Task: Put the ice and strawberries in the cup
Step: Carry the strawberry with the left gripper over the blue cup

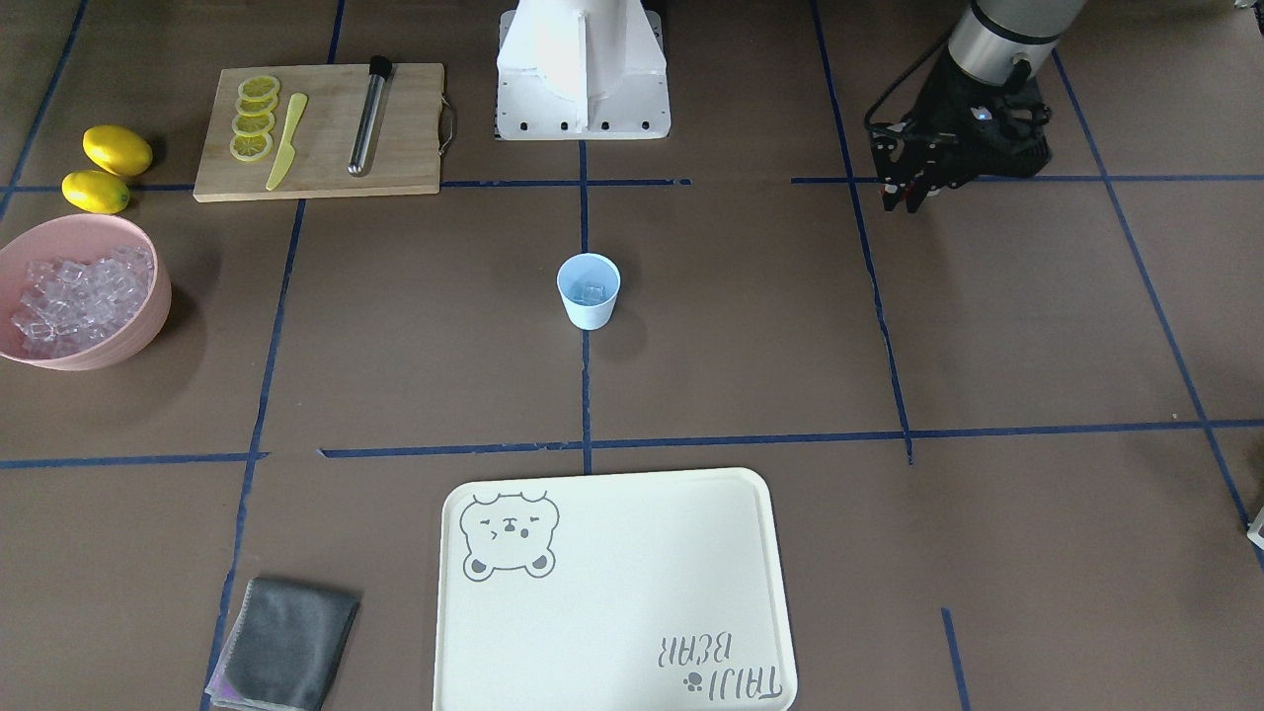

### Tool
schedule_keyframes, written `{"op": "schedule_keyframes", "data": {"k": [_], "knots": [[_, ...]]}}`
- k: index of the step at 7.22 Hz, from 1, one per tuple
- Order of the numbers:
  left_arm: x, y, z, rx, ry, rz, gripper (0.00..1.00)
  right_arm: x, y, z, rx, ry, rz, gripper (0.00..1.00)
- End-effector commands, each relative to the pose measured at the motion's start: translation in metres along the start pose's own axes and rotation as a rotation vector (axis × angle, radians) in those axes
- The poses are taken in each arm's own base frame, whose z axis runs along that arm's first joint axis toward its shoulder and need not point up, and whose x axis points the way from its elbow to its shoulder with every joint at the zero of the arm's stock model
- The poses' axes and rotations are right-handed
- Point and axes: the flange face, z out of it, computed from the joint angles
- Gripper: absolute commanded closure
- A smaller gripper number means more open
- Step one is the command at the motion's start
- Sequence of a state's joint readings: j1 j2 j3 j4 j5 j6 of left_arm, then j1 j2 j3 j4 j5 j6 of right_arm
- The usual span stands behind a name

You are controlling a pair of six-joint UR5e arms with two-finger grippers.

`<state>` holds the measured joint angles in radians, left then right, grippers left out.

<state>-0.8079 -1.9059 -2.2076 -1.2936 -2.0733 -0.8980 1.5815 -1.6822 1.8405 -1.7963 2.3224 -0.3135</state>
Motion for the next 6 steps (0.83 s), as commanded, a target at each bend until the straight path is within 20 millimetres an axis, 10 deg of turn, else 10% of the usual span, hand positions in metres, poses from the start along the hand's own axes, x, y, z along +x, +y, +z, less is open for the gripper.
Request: {"op": "schedule_keyframes", "data": {"k": [1,4,6], "knots": [[0.088,0.006,-0.003,-0.020,-0.006,-0.045,1.00,0.000,0.000,0.000,0.001,0.000,0.000,0.00],[0.219,-0.059,0.028,-0.019,-0.032,-0.128,1.00,-0.001,-0.001,-0.001,0.002,0.001,-0.001,0.00],[0.267,-0.088,0.075,-0.005,0.009,-0.174,1.00,0.000,0.000,0.000,0.001,0.000,0.000,0.00]]}}
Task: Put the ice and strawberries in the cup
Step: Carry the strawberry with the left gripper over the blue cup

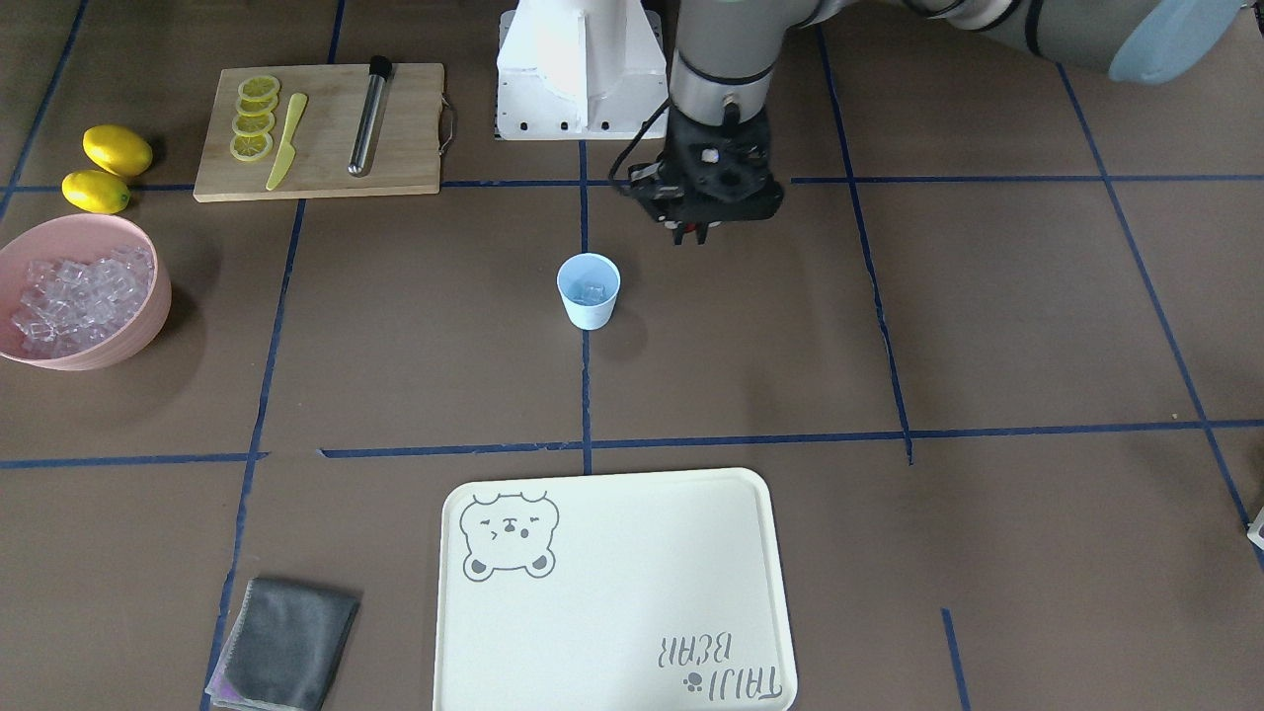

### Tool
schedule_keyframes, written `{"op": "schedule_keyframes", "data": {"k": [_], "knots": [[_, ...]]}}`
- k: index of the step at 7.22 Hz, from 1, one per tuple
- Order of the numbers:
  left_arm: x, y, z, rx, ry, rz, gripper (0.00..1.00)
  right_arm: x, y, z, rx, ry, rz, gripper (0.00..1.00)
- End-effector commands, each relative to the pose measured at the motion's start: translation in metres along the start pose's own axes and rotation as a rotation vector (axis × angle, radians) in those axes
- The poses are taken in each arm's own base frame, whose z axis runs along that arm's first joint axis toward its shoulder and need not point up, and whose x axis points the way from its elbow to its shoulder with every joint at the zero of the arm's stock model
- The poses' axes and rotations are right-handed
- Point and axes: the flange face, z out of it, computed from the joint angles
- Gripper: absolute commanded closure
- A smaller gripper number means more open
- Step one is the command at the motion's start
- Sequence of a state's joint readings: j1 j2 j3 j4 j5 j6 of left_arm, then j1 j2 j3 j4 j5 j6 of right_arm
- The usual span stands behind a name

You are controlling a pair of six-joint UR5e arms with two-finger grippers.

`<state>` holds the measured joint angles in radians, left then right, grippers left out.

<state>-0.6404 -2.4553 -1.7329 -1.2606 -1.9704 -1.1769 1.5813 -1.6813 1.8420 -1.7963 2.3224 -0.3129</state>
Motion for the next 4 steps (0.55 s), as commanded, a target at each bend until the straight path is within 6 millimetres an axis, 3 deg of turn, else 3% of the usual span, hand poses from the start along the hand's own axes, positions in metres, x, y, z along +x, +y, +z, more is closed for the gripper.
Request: {"op": "schedule_keyframes", "data": {"k": [1,2,4], "knots": [[0.046,0.001,0.057,0.016,0.014,-0.008,1.00,0.000,0.000,0.000,-0.001,0.000,0.001,0.00],[0.051,0.016,0.070,0.006,0.011,0.007,1.00,0.000,0.000,0.000,-0.001,0.000,0.001,0.00],[0.048,0.025,0.081,-0.008,0.002,0.012,1.00,0.001,0.000,0.000,-0.001,0.001,0.001,0.00]]}}
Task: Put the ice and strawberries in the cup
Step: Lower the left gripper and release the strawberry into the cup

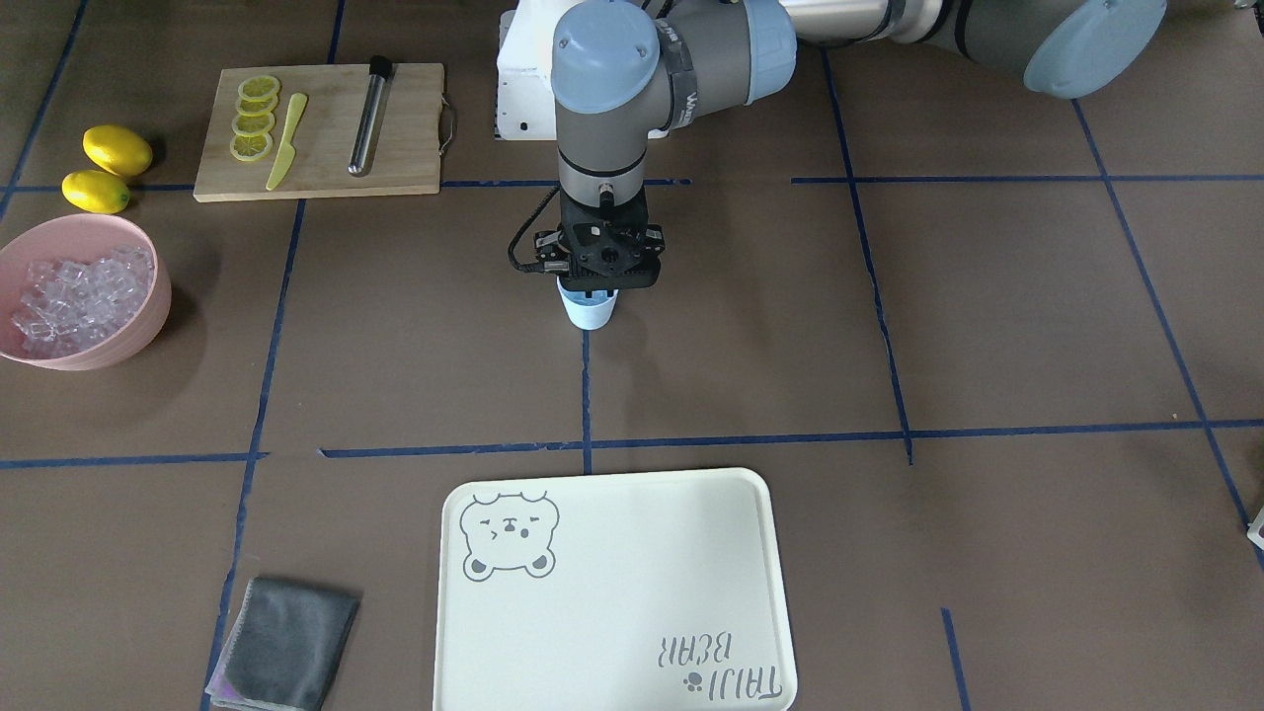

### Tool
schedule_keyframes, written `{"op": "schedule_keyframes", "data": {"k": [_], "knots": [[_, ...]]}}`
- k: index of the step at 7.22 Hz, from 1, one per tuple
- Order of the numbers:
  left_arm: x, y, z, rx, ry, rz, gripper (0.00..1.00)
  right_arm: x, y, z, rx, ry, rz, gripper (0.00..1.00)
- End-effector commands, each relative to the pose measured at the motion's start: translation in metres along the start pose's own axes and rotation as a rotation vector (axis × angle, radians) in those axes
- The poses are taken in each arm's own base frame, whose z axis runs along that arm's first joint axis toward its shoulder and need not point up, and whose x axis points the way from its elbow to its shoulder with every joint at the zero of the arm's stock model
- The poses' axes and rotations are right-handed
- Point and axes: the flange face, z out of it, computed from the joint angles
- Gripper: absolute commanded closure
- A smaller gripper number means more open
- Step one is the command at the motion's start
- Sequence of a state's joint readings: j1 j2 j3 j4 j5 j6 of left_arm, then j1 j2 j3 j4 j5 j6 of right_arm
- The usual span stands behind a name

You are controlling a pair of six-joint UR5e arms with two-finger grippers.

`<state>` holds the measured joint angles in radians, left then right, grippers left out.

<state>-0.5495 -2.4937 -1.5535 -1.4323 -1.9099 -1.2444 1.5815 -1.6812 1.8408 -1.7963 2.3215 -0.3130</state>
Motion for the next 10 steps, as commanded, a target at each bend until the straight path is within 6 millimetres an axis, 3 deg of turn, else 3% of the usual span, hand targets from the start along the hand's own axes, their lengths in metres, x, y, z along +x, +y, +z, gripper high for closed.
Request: {"op": "schedule_keyframes", "data": {"k": [1,2,3,5,9,10], "knots": [[0.002,0.010,0.010,-0.012,-0.004,0.009,1.00,0.001,0.000,0.001,-0.001,0.000,0.001,0.00],[0.002,0.010,0.010,-0.011,-0.003,0.009,1.00,0.000,0.000,0.000,0.000,-0.001,0.000,0.00],[0.004,0.011,0.007,-0.006,0.014,0.015,0.56,0.000,0.000,0.001,-0.002,0.000,0.000,0.00],[0.000,0.011,0.010,0.000,0.032,0.022,0.01,0.000,-0.001,0.000,-0.001,0.000,-0.001,0.00],[-0.010,0.014,0.004,0.006,0.034,0.035,0.00,-0.001,-0.001,-0.002,0.003,0.000,0.020,0.00],[-0.043,0.014,0.005,0.013,0.026,0.077,0.01,-0.003,-0.002,-0.003,0.006,0.001,0.016,0.00]]}}
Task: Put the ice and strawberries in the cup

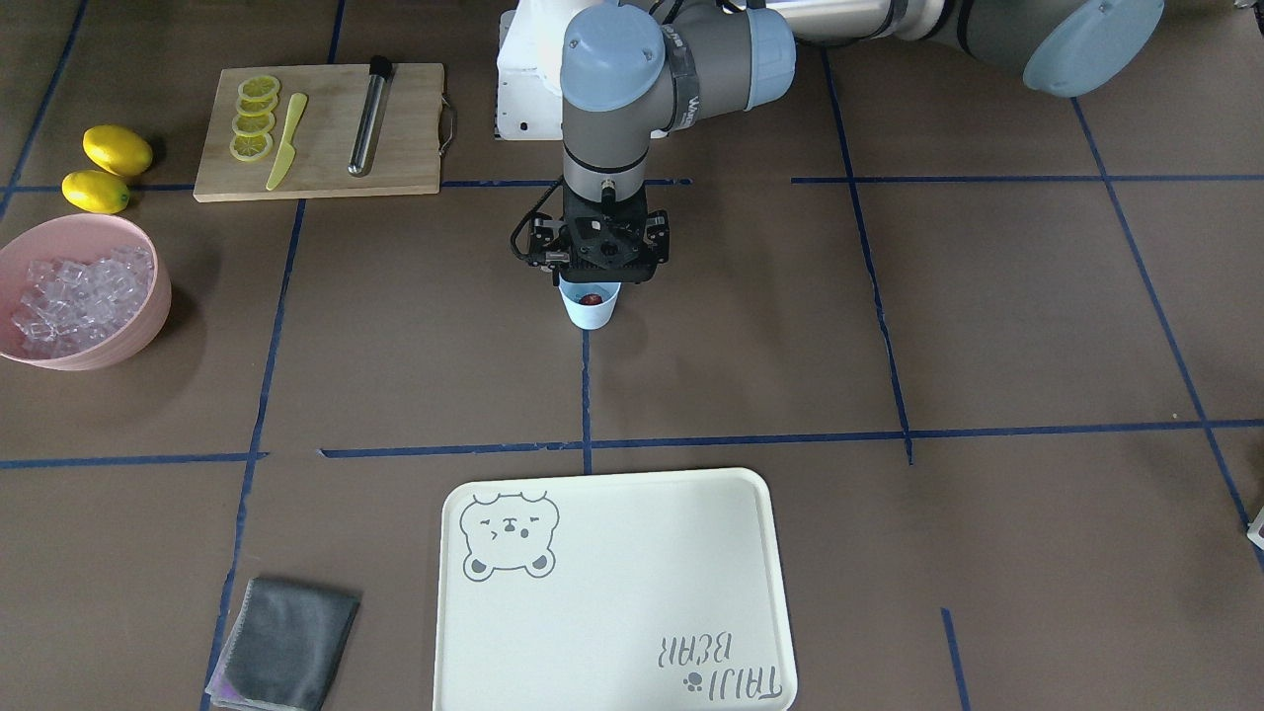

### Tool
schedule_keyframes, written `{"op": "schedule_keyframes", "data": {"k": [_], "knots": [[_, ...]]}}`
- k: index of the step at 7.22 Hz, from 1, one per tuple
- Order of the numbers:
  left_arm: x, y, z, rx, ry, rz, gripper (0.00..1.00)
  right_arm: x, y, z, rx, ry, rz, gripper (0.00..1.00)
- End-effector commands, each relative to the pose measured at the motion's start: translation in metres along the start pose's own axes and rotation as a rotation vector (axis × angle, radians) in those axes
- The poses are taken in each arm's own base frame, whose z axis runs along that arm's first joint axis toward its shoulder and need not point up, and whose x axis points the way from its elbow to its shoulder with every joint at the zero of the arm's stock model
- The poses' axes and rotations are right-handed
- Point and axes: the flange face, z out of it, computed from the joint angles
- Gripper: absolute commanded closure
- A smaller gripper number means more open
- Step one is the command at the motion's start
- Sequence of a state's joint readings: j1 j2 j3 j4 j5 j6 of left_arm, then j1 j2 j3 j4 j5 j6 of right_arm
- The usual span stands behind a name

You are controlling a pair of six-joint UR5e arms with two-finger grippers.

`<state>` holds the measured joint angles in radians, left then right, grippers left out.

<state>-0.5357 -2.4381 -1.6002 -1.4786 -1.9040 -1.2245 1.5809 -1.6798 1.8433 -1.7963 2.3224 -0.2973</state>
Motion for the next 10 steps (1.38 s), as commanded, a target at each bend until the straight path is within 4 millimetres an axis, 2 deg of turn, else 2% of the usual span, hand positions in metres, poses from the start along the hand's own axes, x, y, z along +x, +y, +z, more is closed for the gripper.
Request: {"op": "schedule_keyframes", "data": {"k": [1,2,4,7,8,9,10], "knots": [[-0.081,-0.010,-0.014,0.026,-0.037,0.113,0.01,-0.002,-0.001,-0.002,0.003,0.001,0.003,0.00],[-0.125,-0.022,-0.032,0.037,-0.080,0.187,0.01,-0.002,-0.001,-0.002,0.003,0.001,0.005,0.00],[-0.214,-0.063,-0.081,0.006,-0.130,0.306,0.01,-0.002,-0.001,-0.002,0.004,0.001,0.005,0.00],[-0.397,-0.104,-0.139,-0.059,-0.062,0.384,0.01,-0.001,0.000,-0.001,0.001,0.000,0.007,0.00],[-0.471,-0.101,-0.148,-0.085,-0.037,0.345,0.01,0.000,0.000,0.000,0.000,0.001,0.006,0.00],[-0.545,-0.091,-0.162,-0.084,-0.019,0.232,0.00,0.000,0.000,0.001,-0.002,0.001,0.007,0.00],[-0.600,-0.077,-0.168,-0.082,-0.030,0.179,0.00,0.000,0.000,0.000,-0.001,0.001,0.008,0.00]]}}
